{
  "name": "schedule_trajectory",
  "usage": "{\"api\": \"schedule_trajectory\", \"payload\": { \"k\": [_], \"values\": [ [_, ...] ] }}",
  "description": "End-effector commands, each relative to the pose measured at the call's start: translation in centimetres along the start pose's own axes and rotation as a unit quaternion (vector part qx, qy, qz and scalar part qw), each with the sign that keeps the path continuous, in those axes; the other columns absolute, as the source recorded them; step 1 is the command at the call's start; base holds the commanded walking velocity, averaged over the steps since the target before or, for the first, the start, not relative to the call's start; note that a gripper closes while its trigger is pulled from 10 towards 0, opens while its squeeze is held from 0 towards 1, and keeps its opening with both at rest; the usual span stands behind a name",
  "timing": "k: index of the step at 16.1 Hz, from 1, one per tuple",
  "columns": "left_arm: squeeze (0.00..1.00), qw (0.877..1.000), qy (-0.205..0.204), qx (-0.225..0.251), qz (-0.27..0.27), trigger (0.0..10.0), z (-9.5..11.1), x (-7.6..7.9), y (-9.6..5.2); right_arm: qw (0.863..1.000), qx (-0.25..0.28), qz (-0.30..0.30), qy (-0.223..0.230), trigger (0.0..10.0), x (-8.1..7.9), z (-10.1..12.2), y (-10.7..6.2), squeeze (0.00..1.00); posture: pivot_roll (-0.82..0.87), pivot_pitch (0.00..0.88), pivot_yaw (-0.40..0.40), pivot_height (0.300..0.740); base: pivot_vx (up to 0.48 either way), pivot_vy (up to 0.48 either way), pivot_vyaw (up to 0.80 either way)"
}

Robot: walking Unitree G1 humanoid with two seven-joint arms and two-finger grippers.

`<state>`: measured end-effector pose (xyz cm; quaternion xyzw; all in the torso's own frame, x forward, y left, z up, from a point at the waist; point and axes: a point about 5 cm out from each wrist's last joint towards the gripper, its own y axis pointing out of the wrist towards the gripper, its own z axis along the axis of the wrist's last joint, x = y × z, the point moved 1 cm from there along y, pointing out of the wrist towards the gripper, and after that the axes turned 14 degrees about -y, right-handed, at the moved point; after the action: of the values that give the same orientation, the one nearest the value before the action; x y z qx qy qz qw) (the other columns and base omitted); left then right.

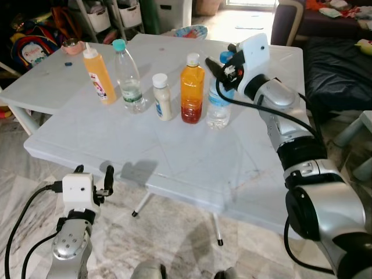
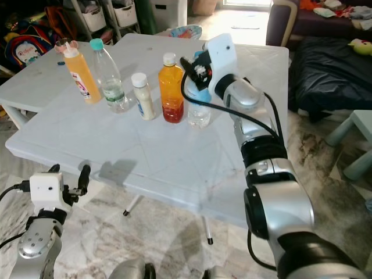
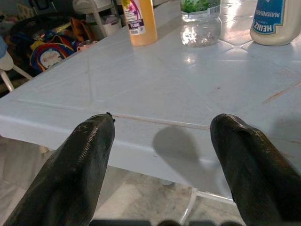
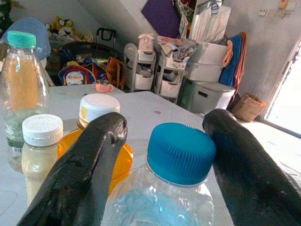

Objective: Restocking fridge

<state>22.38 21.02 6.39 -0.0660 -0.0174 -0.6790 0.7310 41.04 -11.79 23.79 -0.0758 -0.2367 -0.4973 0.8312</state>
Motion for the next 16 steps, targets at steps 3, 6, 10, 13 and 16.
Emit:
{"api": "schedule_trajectory", "payload": {
  "k": [3, 6, 10, 13, 16],
  "values": [
    [0.00, 1.000, 0.011, 0.002, -0.005, 10.0, 0.5, -0.3, 0.1, 1.000, -0.003, 0.000, 0.005, 0.0, 0.3, 0.4, 0.5, 0.00, 0.14, 0.049, 0.072, 0.740, 0.000, 0.000, 0.00],
    [0.00, 1.000, 0.012, 0.000, -0.009, 10.0, 0.4, -0.1, 0.1, 1.000, -0.009, 0.006, 0.022, 0.0, 0.2, 0.2, 0.6, 0.00, 0.14, 0.047, 0.073, 0.740, 0.000, 0.000, 0.00],
    [0.00, 1.000, 0.012, -0.001, -0.013, 10.0, 0.4, 0.1, 0.3, 1.000, -0.021, 0.016, 0.014, 0.0, 0.1, -0.4, 0.4, 0.00, 0.13, 0.045, 0.073, 0.740, 0.000, 0.000, 0.00],
    [0.00, 1.000, 0.013, -0.009, -0.011, 10.0, 0.2, 0.2, 0.4, 0.998, -0.051, 0.019, -0.012, 0.0, 0.1, -1.3, 0.0, 0.00, 0.13, 0.043, 0.074, 0.740, 0.000, 0.000, 0.00],
    [0.00, 0.998, 0.011, -0.058, 0.012, 10.0, -1.2, 0.2, 0.7, 0.999, -0.050, 0.000, -0.022, 0.0, 0.0, -1.7, -0.9, 0.00, 0.11, 0.047, 0.079, 0.740, 0.000, 0.000, 0.00]
  ]
}}
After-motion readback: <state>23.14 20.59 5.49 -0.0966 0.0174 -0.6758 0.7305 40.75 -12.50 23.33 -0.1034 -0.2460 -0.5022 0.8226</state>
